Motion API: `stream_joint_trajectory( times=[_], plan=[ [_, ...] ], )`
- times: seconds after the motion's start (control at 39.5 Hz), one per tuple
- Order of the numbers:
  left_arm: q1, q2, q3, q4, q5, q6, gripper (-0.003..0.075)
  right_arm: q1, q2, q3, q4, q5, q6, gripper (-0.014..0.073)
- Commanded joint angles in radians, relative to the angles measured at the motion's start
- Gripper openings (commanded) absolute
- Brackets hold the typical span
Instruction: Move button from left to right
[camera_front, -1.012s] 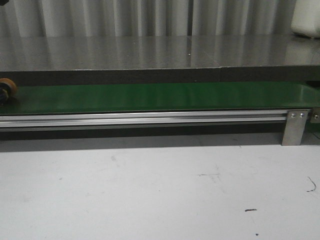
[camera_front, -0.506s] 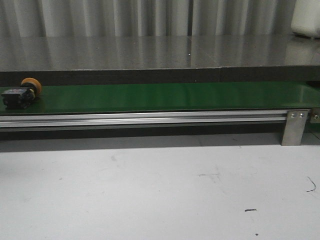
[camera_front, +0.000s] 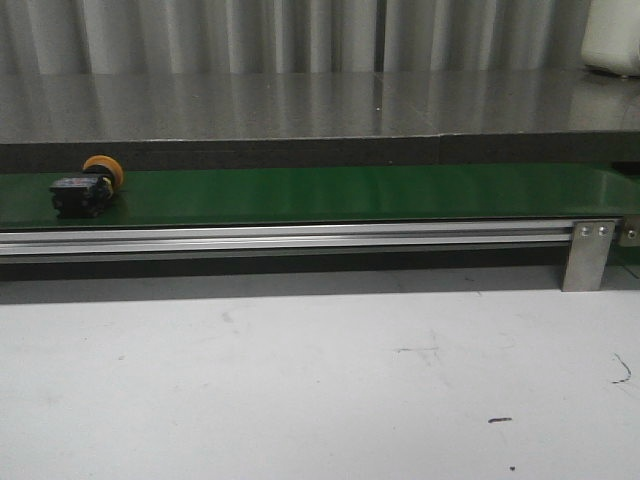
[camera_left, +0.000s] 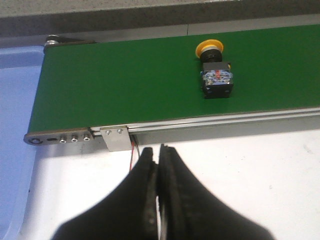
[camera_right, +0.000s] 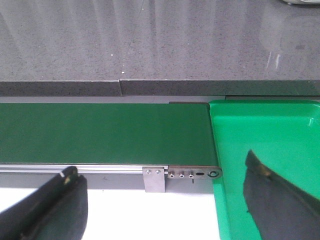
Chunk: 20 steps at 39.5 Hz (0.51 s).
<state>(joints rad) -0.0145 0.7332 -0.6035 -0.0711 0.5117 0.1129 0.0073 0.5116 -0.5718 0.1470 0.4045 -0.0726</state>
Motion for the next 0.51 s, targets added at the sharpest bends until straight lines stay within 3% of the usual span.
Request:
stream_joint_trajectory(
  times=[0.0,0.25,0.48],
  plan=[
    [-0.008,-0.127,0.076,-0.005,-0.124,-0.007,-0.0021,0.001,0.008,-0.037,-0.004,-0.079,-0.003,0.0645],
    [-0.008,-0.475,0.238,-0.005,-0.238,-0.007,-0.0021,0.001,0.008,-0.037,-0.004,-0.079,-0.003,0.0645],
    [-0.008,-0.598,0.251,-0.005,-0.234,-0.007,-0.0021,0.001,0.008,-0.037,-0.004,-0.079,-0.003,0.0645]
  ],
)
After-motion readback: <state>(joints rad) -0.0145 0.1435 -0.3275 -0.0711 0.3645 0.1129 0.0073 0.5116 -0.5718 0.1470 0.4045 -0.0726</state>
